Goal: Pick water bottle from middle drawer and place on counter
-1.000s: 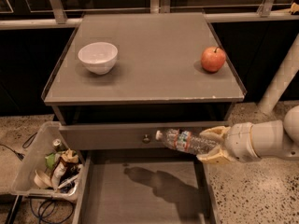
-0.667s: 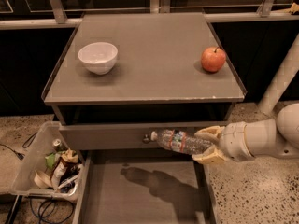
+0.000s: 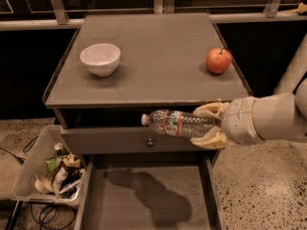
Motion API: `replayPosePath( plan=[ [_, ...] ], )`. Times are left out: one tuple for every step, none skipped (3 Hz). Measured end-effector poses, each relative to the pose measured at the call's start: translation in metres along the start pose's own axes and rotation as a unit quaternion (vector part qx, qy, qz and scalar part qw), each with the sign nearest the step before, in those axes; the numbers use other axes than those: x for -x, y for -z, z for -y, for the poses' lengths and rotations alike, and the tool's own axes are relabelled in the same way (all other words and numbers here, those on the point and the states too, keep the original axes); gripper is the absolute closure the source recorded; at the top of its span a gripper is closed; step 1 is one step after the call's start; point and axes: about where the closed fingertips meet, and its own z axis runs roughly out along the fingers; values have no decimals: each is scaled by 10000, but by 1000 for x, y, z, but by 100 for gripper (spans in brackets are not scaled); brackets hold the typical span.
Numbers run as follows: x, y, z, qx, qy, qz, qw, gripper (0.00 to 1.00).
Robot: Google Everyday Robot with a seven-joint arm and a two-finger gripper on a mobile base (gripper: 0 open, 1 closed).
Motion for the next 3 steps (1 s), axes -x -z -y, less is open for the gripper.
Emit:
replayPosePath(
  plan=[
    [46, 38, 17, -254, 428, 20, 9988, 100],
    [47, 38, 17, -254, 434, 20, 9987, 100],
    [63, 30, 49, -340, 430, 82, 9985, 100]
  ],
)
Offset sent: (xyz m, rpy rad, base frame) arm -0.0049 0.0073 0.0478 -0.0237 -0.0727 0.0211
